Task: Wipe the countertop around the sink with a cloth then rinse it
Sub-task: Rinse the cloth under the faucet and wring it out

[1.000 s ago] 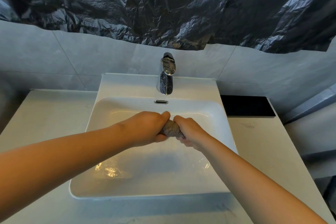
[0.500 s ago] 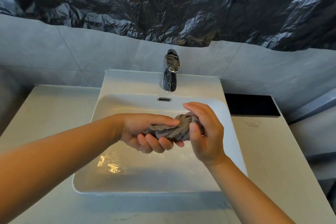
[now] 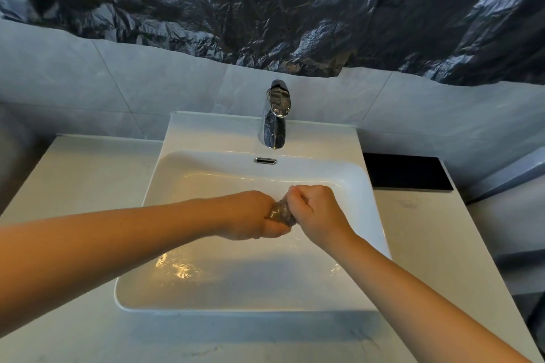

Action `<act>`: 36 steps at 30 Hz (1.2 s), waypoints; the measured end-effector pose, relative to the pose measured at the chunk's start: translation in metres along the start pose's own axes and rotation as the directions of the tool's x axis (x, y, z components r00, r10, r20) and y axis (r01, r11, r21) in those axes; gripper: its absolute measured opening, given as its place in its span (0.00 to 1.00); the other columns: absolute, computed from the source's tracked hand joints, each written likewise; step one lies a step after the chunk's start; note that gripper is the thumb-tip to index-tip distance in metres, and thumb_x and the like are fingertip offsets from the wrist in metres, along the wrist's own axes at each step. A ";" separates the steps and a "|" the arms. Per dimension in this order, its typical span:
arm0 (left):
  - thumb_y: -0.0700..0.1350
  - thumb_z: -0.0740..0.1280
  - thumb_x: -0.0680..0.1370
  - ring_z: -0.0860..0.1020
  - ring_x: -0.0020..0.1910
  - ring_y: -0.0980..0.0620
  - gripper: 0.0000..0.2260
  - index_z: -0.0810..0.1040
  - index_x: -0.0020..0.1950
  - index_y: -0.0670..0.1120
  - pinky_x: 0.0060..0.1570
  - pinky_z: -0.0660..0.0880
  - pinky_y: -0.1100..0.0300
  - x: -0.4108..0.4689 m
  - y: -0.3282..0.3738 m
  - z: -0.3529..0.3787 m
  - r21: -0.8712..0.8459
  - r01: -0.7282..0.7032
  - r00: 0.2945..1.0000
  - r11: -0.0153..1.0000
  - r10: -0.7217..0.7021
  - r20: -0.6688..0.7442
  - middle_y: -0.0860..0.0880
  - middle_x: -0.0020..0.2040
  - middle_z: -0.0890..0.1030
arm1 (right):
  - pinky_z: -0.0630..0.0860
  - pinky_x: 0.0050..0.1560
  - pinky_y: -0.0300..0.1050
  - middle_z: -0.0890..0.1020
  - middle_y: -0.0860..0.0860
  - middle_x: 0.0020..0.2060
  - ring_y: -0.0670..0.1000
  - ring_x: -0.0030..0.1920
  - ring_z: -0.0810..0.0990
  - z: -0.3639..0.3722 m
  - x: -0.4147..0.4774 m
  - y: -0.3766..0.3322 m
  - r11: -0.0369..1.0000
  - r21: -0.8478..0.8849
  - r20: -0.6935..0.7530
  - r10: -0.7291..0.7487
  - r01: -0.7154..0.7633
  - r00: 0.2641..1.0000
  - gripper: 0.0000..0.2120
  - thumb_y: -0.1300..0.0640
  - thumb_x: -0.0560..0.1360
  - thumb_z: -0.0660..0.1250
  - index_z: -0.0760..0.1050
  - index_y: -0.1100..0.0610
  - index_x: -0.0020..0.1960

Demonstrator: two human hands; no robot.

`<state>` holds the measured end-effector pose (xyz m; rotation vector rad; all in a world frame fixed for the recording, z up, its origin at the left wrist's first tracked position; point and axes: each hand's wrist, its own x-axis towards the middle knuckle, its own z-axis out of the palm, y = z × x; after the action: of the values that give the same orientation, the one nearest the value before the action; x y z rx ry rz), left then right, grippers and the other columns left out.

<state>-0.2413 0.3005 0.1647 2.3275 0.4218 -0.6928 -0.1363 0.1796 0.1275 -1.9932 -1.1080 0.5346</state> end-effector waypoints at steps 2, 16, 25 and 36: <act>0.58 0.60 0.78 0.72 0.36 0.52 0.18 0.75 0.49 0.43 0.38 0.69 0.59 0.004 0.001 0.007 0.120 -0.001 0.998 0.993 0.008 -0.058 0.50 0.37 0.73 | 0.72 0.34 0.38 0.72 0.47 0.27 0.46 0.32 0.73 0.003 0.000 0.004 0.999 0.008 0.020 0.046 -0.046 0.999 0.19 0.53 0.80 0.56 0.72 0.50 0.31; 0.56 0.57 0.80 0.71 0.36 0.49 0.18 0.74 0.51 0.41 0.38 0.67 0.58 0.022 -0.009 0.011 0.461 -0.090 0.989 0.883 0.133 -0.062 0.51 0.32 0.66 | 0.63 0.30 0.38 0.65 0.47 0.25 0.46 0.29 0.65 0.014 0.005 0.011 0.977 0.067 0.078 0.195 -0.201 0.978 0.22 0.58 0.79 0.55 0.63 0.51 0.26; 0.54 0.58 0.80 0.70 0.36 0.49 0.16 0.74 0.51 0.42 0.39 0.67 0.59 0.023 -0.011 0.015 0.437 -0.117 0.983 0.892 0.166 -0.076 0.53 0.33 0.64 | 0.62 0.31 0.42 0.64 0.49 0.24 0.47 0.29 0.64 0.018 0.006 0.013 0.962 0.083 0.110 0.252 -0.261 0.961 0.22 0.59 0.78 0.55 0.62 0.53 0.25; 0.54 0.58 0.80 0.70 0.35 0.51 0.12 0.69 0.47 0.45 0.38 0.66 0.61 0.027 -0.014 0.020 0.493 -0.103 0.981 0.864 0.170 -0.093 0.52 0.32 0.64 | 0.63 0.31 0.39 0.66 0.50 0.25 0.47 0.29 0.66 0.023 0.005 0.015 0.929 0.118 0.117 0.339 -0.352 0.934 0.22 0.60 0.79 0.55 0.64 0.53 0.26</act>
<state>-0.2339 0.2998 0.1292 2.8619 0.1412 -0.6270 -0.1406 0.1890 0.1015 -2.0679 -0.7505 0.8737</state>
